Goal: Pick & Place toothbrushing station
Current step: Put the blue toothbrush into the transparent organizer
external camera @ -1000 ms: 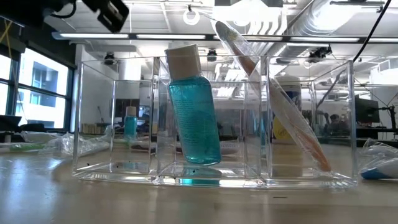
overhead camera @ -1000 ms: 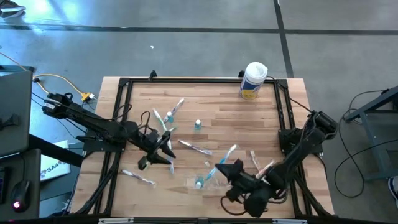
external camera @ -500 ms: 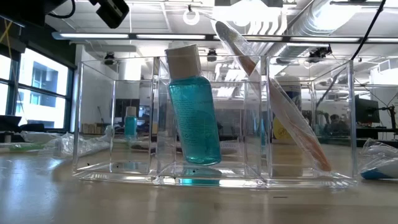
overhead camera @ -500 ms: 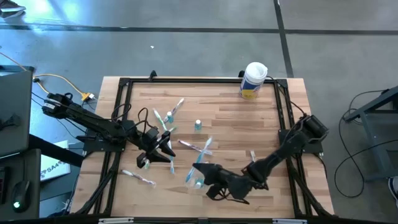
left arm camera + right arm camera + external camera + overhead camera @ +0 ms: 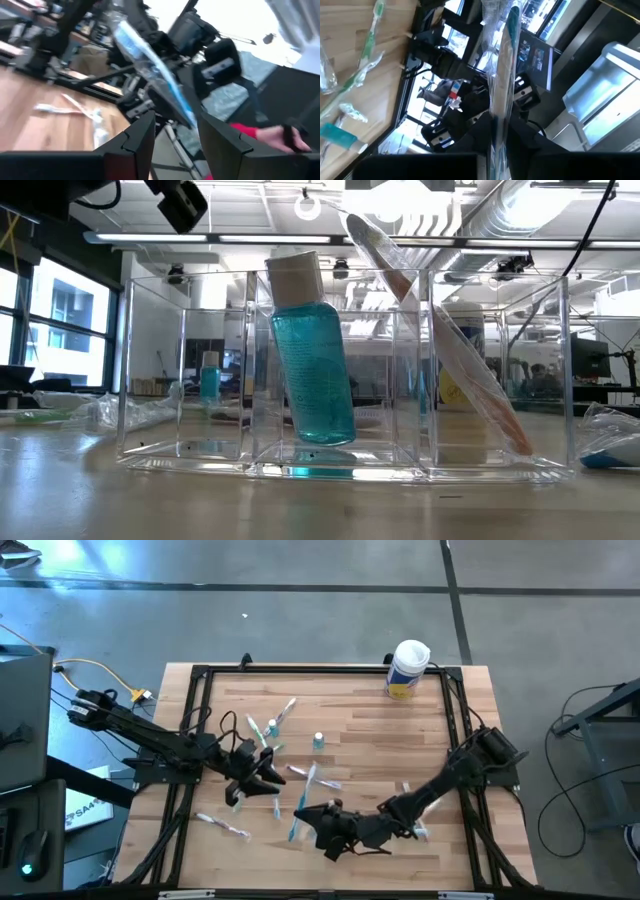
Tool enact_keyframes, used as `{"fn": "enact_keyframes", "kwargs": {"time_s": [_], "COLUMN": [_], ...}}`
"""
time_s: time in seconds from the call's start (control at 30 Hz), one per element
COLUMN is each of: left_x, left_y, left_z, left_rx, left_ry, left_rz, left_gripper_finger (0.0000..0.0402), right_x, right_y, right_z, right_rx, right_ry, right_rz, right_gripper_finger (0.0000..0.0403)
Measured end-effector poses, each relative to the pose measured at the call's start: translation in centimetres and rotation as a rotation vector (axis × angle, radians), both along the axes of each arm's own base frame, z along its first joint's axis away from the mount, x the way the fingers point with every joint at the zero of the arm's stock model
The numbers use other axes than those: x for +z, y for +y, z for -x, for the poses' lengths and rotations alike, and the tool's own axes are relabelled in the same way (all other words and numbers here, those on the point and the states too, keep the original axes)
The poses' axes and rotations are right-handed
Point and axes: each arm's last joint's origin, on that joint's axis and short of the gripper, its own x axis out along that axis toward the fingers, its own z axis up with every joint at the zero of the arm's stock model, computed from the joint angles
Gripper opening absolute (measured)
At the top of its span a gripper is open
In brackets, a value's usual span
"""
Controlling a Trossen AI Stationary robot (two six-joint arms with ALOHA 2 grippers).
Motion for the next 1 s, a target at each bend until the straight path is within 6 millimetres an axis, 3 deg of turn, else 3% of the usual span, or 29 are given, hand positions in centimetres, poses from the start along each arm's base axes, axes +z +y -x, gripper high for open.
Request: {"fn": "enact_keyframes", "kwargs": {"time_s": [0.27, 0.63, 1.0], "left_x": [0.4, 1.5, 2.1], "left_y": [-0.5, -0.2, -0.4], "left_z": [-1.9, -5.2, -6.9], "left_rx": [0.033, 0.052, -0.044], "left_ry": [0.028, 0.107, 0.091], "left_rz": [-0.011, -0.041, -0.065], "left_gripper_finger": [0.0154, 0.0221, 0.0226], "right_x": [0.0, -0.2, -0.6], "right_y": [-0.3, 0.3, 0.4], "right_z": [-0.2, 0.2, 0.4], "right_rx": [0.006, 0.006, -0.013], "right_ry": [0.005, 0.022, 0.045], "right_rz": [0.0, 0.004, -0.038], "right_gripper_finger": [0.0025, 0.0025, 0.0025]}}
